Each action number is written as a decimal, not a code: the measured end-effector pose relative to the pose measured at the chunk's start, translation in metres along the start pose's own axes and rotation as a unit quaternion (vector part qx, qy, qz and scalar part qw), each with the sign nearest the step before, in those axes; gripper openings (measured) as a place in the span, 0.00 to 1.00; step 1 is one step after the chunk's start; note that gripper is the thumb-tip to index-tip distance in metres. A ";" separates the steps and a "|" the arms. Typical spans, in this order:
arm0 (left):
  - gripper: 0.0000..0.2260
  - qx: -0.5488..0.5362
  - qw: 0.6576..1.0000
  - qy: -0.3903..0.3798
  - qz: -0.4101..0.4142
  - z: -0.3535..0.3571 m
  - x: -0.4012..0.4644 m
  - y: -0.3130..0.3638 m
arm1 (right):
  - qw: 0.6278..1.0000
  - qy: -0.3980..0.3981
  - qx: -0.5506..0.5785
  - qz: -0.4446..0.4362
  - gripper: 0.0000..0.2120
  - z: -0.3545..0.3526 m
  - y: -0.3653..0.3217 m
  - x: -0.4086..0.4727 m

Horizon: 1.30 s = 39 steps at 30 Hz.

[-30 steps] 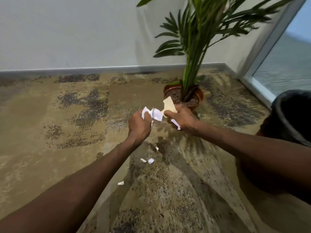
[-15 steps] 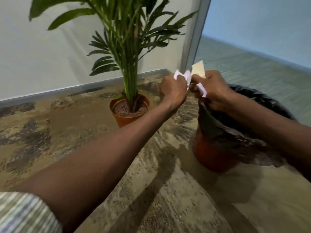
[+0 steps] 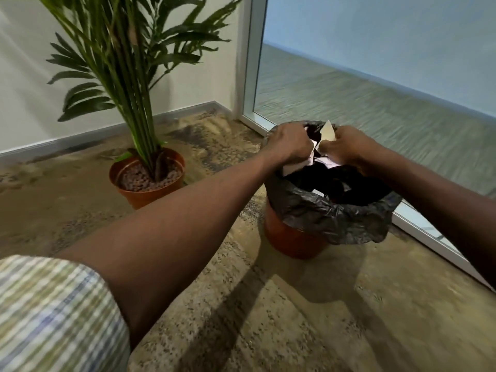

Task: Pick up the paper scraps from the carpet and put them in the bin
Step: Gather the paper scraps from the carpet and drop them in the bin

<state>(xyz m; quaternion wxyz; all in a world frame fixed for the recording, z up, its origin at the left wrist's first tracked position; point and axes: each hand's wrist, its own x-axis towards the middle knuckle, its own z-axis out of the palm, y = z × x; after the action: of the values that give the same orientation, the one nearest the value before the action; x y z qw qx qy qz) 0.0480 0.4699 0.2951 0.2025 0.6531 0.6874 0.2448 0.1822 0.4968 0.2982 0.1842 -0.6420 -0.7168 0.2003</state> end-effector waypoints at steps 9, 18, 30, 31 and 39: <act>0.10 -0.381 0.924 -0.037 -0.021 -0.018 -0.018 -0.029 | 0.979 -0.170 -0.080 0.078 0.17 0.007 -0.019 0.008; 0.08 -0.417 0.897 0.113 -0.094 -0.046 -0.077 -0.142 | 0.951 0.018 -0.220 -0.215 0.14 0.035 -0.091 -0.029; 0.07 -0.184 0.929 0.113 -0.301 -0.035 -0.238 -0.343 | 0.856 -0.255 -0.045 -0.447 0.06 0.248 -0.138 -0.114; 0.06 -0.126 0.940 0.093 -0.302 -0.032 -0.256 -0.358 | 0.847 -0.291 -0.050 -0.441 0.07 0.269 -0.135 -0.119; 0.14 -0.078 0.930 -0.096 -0.347 -0.014 -0.380 -0.418 | 0.842 -0.354 -0.062 -0.402 0.09 0.376 -0.135 -0.135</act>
<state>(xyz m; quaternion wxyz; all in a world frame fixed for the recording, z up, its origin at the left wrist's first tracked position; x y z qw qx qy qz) -0.2699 0.0787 0.0392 0.3901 0.3760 0.8273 0.1480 -0.1133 0.3302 0.0471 -0.0575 -0.1932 -0.9394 0.2772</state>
